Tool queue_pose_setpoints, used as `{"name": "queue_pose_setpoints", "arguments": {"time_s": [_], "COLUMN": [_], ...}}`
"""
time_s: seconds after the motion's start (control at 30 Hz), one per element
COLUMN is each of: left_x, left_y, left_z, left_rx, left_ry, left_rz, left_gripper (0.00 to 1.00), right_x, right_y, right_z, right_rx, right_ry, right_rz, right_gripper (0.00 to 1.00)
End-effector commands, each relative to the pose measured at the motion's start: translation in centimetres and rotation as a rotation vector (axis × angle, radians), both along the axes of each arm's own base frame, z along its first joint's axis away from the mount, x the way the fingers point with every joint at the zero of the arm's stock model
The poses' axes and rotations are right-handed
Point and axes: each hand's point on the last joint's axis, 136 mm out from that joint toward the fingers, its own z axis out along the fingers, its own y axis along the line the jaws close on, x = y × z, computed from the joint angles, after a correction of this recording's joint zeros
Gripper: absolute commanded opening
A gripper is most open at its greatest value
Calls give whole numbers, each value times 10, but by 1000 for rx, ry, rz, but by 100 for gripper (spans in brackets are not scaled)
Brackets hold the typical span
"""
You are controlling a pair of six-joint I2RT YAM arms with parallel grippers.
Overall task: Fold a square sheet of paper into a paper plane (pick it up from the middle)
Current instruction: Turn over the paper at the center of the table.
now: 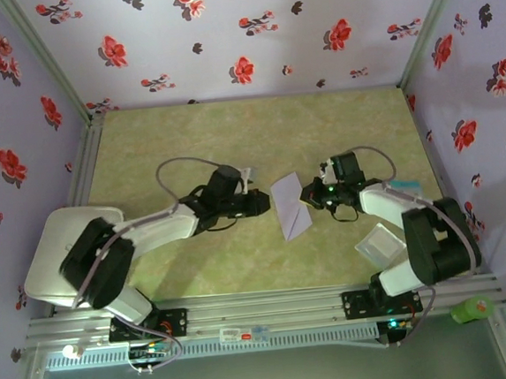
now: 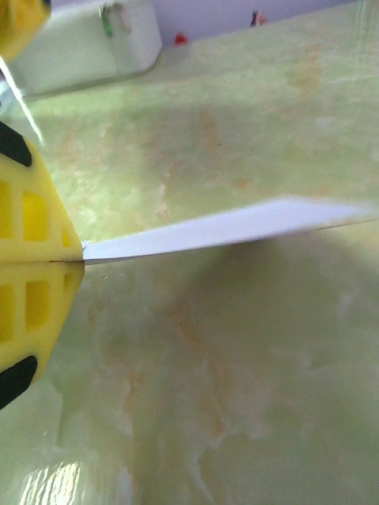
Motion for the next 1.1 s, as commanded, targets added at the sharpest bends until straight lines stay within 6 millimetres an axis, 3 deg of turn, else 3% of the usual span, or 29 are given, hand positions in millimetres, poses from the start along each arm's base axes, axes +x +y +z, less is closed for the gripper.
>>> {"name": "queue_pose_setpoints", "arguments": {"time_s": [0.0, 0.33, 0.47, 0.63, 0.77, 0.9, 1.07], "left_x": [15, 20, 19, 19, 16, 8, 0], "left_y": [21, 76, 93, 126, 157, 182, 196], "left_z": [22, 31, 35, 41, 58, 60, 59], "left_rx": [-23, -26, -10, 1, -30, 4, 16], "left_ry": [-96, -136, -163, -165, -201, -188, -186], "left_rz": [110, 263, 315, 446, 575, 641, 672], "left_gripper": [21, 25, 28, 25, 25, 25, 26], "right_x": [-12, -14, -9, -9, -11, -11, -17], "right_y": [-25, -94, -103, -69, -24, 12, 61], "right_z": [9, 56, 71, 47, 22, 7, -17], "right_rx": [-299, -921, -1152, -1193, -1198, -1276, -1183], "right_ry": [-56, -175, -238, -200, -194, -194, -167], "right_rz": [55, -21, -27, 95, 203, 274, 364], "right_gripper": [1, 0, 1, 0, 2, 1, 5]}}
